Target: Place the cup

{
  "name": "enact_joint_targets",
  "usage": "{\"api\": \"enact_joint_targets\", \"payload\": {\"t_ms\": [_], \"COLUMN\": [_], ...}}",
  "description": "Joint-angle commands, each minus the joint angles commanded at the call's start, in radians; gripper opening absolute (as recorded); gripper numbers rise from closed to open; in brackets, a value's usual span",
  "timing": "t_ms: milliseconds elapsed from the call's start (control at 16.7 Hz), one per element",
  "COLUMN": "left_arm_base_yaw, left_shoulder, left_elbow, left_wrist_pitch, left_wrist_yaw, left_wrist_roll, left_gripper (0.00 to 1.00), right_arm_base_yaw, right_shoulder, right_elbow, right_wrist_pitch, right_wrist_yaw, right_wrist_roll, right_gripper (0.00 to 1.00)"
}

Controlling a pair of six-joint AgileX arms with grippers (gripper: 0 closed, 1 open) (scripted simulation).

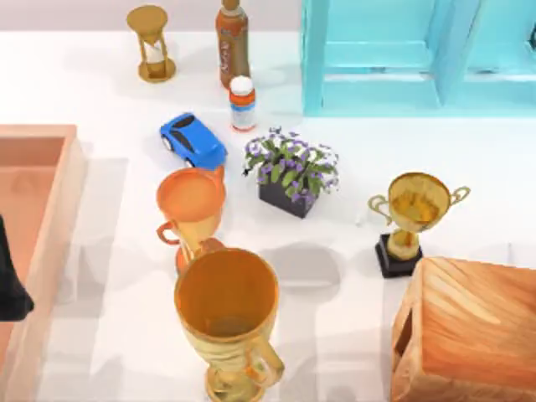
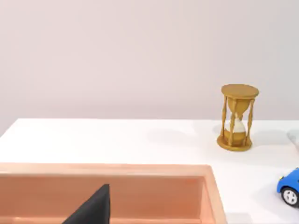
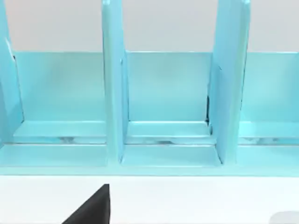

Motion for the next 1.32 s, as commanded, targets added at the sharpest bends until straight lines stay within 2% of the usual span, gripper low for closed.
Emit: {"api": "enact_joint_targets", "payload": {"t_ms": [240, 480, 1020, 1320], "left_arm_base_yaw": [0.000, 0.000, 0.000, 0.000], "left_shoulder": [0.000, 0.000, 0.000, 0.000], "left_elbow": [0.000, 0.000, 0.000, 0.000], "left_wrist_pitch": [0.000, 0.000, 0.000, 0.000], "left_wrist_yaw": [0.000, 0.000, 0.000, 0.000], "left_wrist_roll": [0.000, 0.000, 0.000, 0.000], "left_gripper": [1.00, 1.00, 1.00, 1.00], "right_arm_base_yaw": [-0.003, -0.015, -0.057, -0.078], "right_shoulder": [0.033, 0.225, 1.054, 1.414], "right_elbow": [0.032, 0.214, 0.837, 1.132], "right_wrist_pitch": [-0.032, -0.204, -0.835, -1.123], "right_wrist_yaw": [0.001, 0.000, -0.003, -0.002], "right_wrist_roll": [-0.002, -0.015, -0.049, -0.069], "right_gripper": [1.00, 1.00, 1.00, 1.00]}}
